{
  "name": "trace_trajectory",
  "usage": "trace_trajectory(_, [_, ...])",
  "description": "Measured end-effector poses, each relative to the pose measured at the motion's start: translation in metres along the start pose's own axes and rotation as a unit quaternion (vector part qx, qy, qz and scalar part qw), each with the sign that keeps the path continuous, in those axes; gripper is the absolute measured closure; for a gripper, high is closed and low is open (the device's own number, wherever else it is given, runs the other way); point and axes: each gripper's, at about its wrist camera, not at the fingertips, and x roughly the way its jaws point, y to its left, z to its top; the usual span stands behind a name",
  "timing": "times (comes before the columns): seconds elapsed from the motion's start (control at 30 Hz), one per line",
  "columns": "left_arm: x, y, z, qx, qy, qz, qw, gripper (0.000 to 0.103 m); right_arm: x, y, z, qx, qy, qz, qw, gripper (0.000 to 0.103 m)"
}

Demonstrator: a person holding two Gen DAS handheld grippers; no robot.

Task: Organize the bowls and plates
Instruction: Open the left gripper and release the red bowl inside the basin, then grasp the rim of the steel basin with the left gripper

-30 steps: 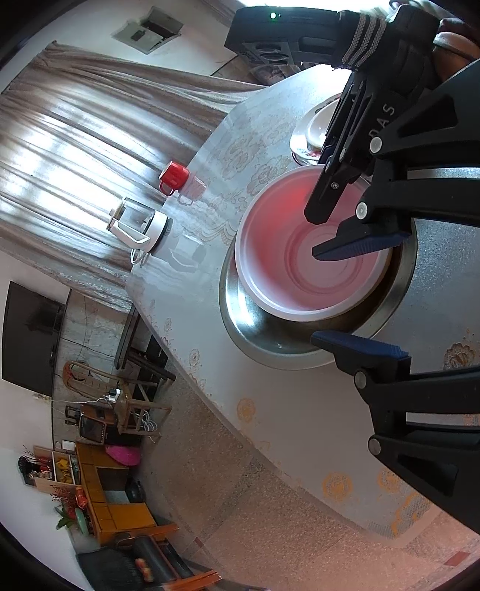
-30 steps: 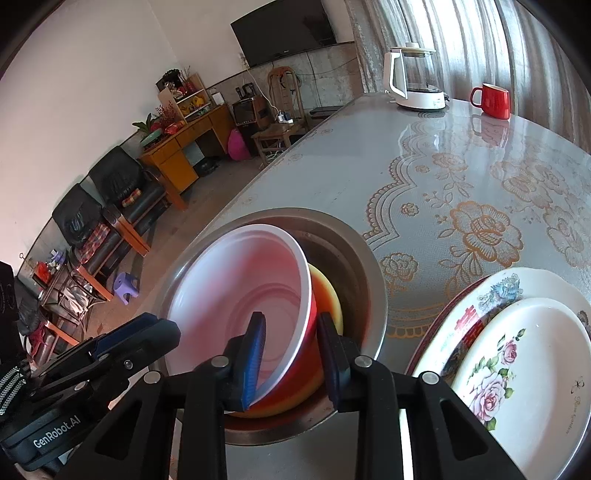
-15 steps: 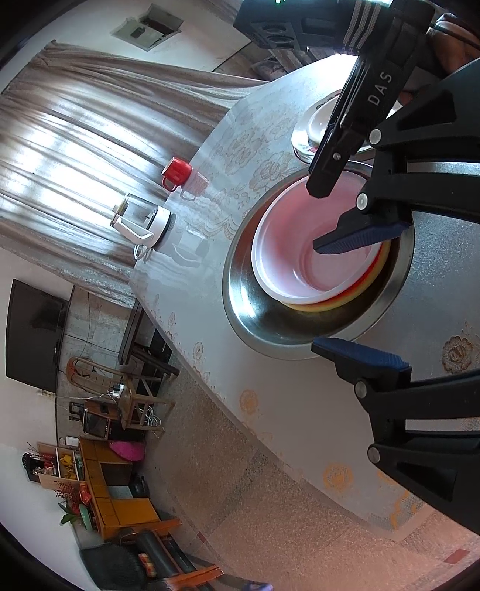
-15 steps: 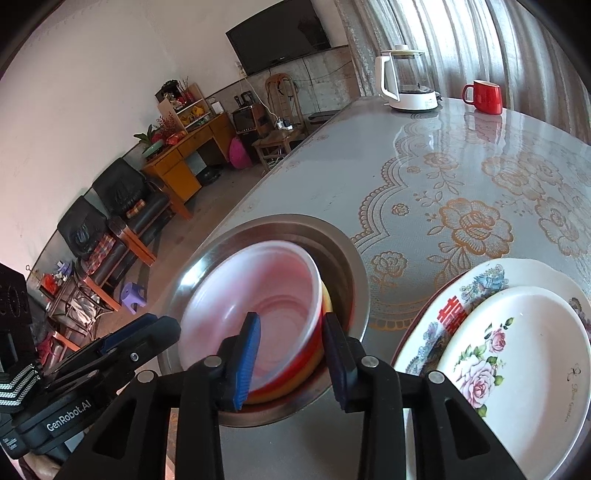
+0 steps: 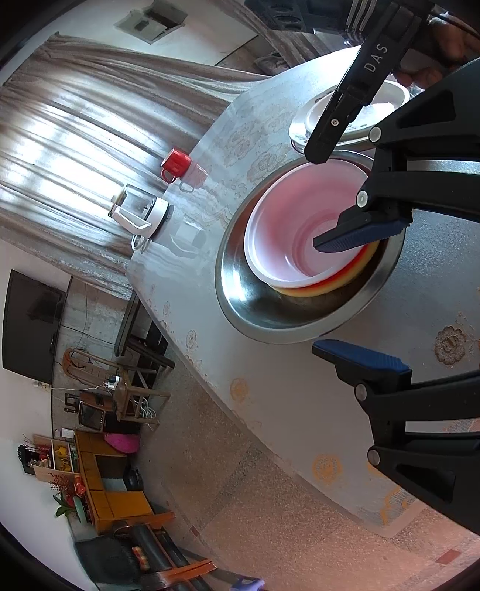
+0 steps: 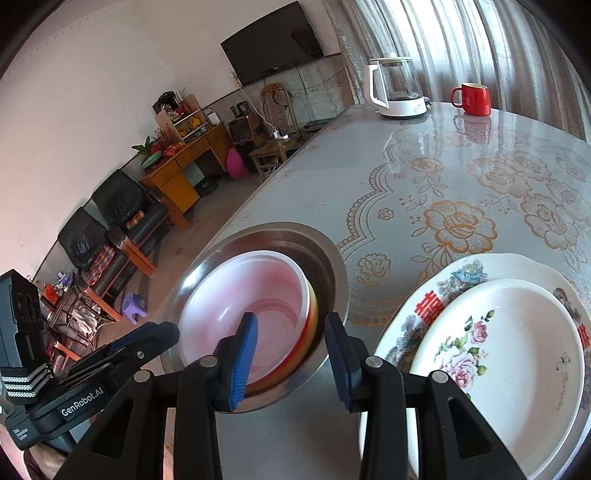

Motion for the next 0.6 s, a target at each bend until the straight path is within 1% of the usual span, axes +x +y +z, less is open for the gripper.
trace_trajectory(0.23, [-0.003,0.000,-0.005,0.006,-0.004,0.015,0.9999,0.053,-0.006,-0.006,-0.006,0.004,-0.004,-0.014,1.000,0.064])
trace_trajectory(0.4, [-0.007,-0.005,-0.010,0.020,-0.014,0.026,0.9994,0.052,-0.011,-0.010,-0.010,0.009,-0.009,-0.024,1.000,0.063])
trace_trajectory(0.5, [-0.008,-0.007,-0.013,0.024,-0.015,0.025,0.9993,0.050,-0.015,-0.012,-0.013,0.010,-0.014,-0.035,0.999,0.063])
trace_trajectory(0.6, [-0.006,-0.003,-0.014,0.017,-0.011,0.018,0.9996,0.050,-0.016,-0.015,-0.014,0.017,-0.013,-0.038,0.999,0.063])
